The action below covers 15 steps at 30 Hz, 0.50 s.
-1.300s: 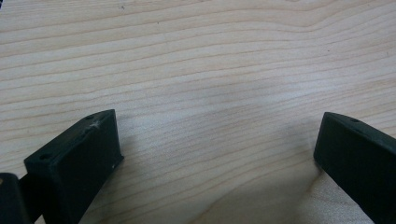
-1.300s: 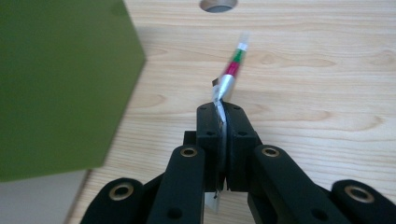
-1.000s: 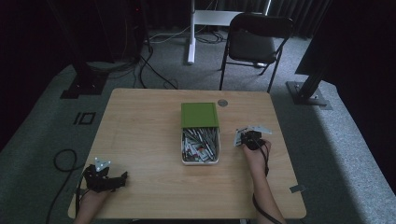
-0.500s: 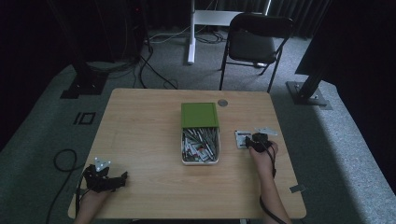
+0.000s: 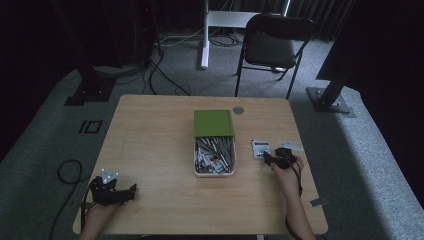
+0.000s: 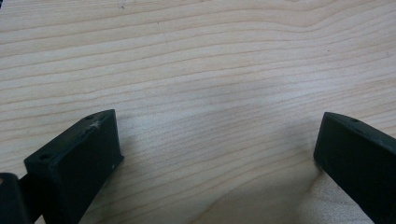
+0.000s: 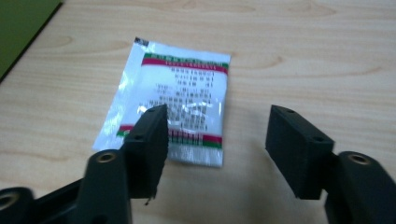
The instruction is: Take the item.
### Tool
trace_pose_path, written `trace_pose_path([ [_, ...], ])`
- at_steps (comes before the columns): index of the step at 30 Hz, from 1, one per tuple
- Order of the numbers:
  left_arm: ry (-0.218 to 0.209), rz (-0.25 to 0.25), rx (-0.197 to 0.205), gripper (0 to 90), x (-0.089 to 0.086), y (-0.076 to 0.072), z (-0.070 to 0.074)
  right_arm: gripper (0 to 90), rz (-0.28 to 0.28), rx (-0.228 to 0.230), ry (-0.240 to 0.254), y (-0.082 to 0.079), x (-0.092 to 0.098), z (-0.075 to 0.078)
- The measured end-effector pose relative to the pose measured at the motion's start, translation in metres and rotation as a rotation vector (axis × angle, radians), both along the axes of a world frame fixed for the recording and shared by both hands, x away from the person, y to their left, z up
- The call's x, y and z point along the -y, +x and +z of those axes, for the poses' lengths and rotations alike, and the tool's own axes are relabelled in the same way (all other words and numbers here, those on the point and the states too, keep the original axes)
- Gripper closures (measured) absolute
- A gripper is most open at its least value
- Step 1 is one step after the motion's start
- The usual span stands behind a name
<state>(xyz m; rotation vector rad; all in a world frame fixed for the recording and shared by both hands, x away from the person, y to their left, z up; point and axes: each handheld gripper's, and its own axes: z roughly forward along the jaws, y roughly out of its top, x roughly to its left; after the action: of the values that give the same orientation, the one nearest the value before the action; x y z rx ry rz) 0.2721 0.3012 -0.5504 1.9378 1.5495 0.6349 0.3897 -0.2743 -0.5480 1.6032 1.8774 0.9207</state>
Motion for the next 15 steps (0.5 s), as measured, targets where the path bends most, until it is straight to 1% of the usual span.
trace_pose_path([
  [3,0.0,0.0,0.0,1.3,0.0,0.0,0.0,30.9,-0.001,0.002,0.008,-0.005,0.002,-0.001],
  [5,0.0,0.0,0.0,1.3,0.0,0.0,0.0,29.3,0.001,0.0,0.011,-0.007,0.003,-0.001],
  [6,0.0,0.0,0.0,1.3,0.0,0.0,0.0,27.8,-0.007,0.013,0.017,-0.011,0.005,0.0],
  [7,0.0,0.0,0.0,1.3,0.0,0.0,0.0,26.4,-0.009,0.017,0.019,-0.013,0.005,0.001],
  [10,0.0,0.0,0.0,1.3,0.0,0.0,0.0,21.8,-0.008,0.019,0.021,-0.018,0.008,0.002],
  [12,0.0,0.0,0.0,1.3,0.0,0.0,0.0,19.0,-0.02,0.023,0.022,-0.022,0.01,0.003],
  [13,0.0,0.0,0.0,1.3,0.0,0.0,0.0,19.0,-0.035,0.02,0.028,-0.025,0.011,0.004],
  [15,0.0,0.0,0.0,1.3,0.0,0.0,0.0,19.1,-0.072,-0.019,0.041,-0.029,0.013,0.006],
])
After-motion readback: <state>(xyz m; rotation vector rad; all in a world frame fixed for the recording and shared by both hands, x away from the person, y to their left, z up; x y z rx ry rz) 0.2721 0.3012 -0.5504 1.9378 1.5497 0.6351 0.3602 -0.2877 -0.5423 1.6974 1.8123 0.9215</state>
